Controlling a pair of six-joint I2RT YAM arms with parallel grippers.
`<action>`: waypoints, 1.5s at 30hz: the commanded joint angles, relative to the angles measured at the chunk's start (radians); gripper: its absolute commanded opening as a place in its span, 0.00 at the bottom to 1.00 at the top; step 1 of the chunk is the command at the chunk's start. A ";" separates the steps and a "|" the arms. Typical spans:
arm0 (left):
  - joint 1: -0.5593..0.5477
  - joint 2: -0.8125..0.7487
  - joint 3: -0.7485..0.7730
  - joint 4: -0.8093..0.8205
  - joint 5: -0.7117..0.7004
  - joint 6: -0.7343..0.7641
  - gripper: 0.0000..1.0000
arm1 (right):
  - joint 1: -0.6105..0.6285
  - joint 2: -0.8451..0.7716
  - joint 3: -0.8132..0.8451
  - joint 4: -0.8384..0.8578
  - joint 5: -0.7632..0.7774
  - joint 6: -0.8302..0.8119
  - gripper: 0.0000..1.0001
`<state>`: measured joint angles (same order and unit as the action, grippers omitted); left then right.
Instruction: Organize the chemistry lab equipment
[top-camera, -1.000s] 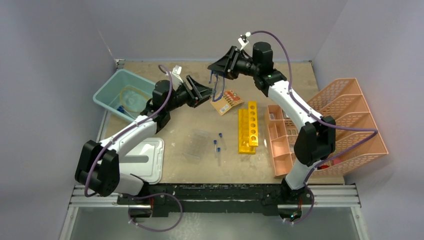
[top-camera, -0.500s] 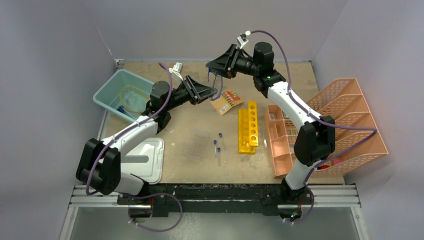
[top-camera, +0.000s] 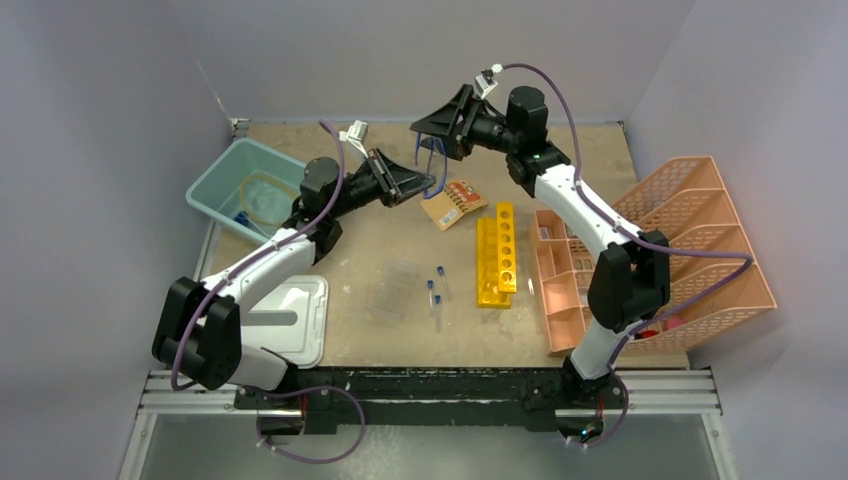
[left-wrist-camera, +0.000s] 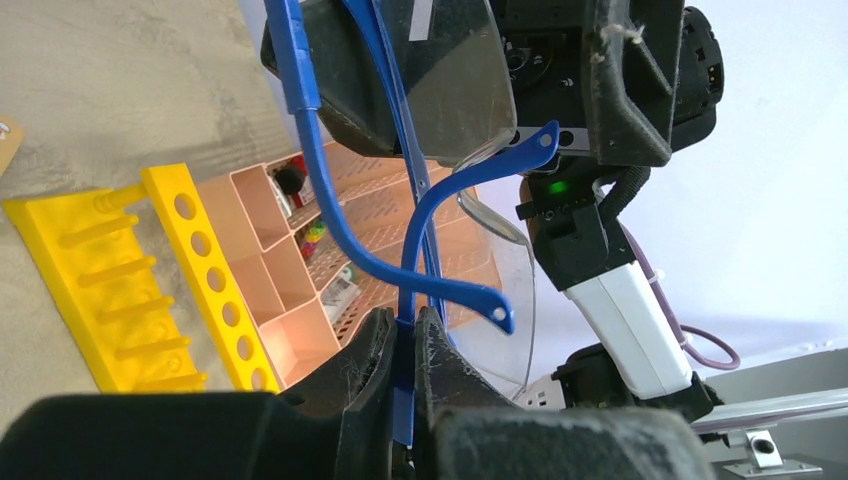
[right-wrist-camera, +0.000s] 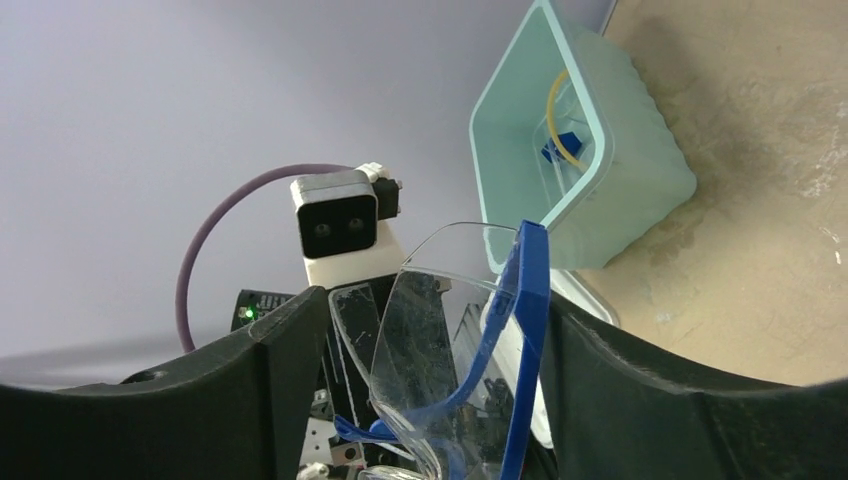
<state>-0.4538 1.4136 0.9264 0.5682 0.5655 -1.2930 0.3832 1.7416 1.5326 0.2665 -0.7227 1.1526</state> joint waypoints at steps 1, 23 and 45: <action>0.009 -0.023 0.084 -0.075 -0.010 0.058 0.00 | -0.022 -0.025 0.005 0.001 0.029 -0.029 0.78; 0.384 -0.086 0.250 -0.962 -0.536 0.470 0.00 | -0.113 -0.122 -0.108 -0.364 0.280 -0.256 0.87; 0.484 0.178 0.323 -1.016 -0.851 0.409 0.00 | -0.120 -0.025 -0.073 -0.535 0.352 -0.402 0.84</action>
<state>0.0269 1.5909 1.2377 -0.5381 -0.2764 -0.8566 0.2672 1.6970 1.3865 -0.2558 -0.3790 0.7856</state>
